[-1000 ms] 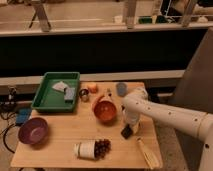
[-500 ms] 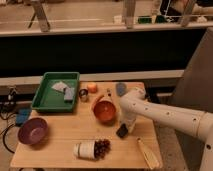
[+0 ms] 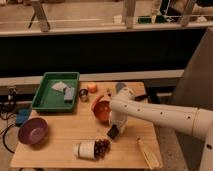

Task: Wipe table surface with eraser

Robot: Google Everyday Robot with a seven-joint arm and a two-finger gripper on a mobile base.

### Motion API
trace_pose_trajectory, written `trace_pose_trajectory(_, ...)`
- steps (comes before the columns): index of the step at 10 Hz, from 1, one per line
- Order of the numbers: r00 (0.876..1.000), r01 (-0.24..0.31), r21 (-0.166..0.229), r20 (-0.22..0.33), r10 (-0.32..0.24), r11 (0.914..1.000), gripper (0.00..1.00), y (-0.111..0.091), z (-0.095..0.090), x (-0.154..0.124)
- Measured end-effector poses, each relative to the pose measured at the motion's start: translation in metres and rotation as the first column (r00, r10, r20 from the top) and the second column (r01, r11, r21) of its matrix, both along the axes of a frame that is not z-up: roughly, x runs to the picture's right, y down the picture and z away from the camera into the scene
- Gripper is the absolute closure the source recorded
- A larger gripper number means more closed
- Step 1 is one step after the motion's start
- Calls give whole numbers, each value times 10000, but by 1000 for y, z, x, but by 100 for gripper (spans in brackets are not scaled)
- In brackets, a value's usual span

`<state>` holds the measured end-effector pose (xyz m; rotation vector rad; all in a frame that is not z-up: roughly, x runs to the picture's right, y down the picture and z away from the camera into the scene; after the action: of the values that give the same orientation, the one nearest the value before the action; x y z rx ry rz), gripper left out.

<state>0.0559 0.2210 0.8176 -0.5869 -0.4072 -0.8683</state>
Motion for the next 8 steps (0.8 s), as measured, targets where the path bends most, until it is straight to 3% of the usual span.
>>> trace_pose_trajectory(3, 9995, 293, -144, -100, -294, 9995, 100, 14, 0, 8)
trace_pose_trajectory(8, 9913, -121, -365, -1314, 72, 9993, 100, 28, 2, 72)
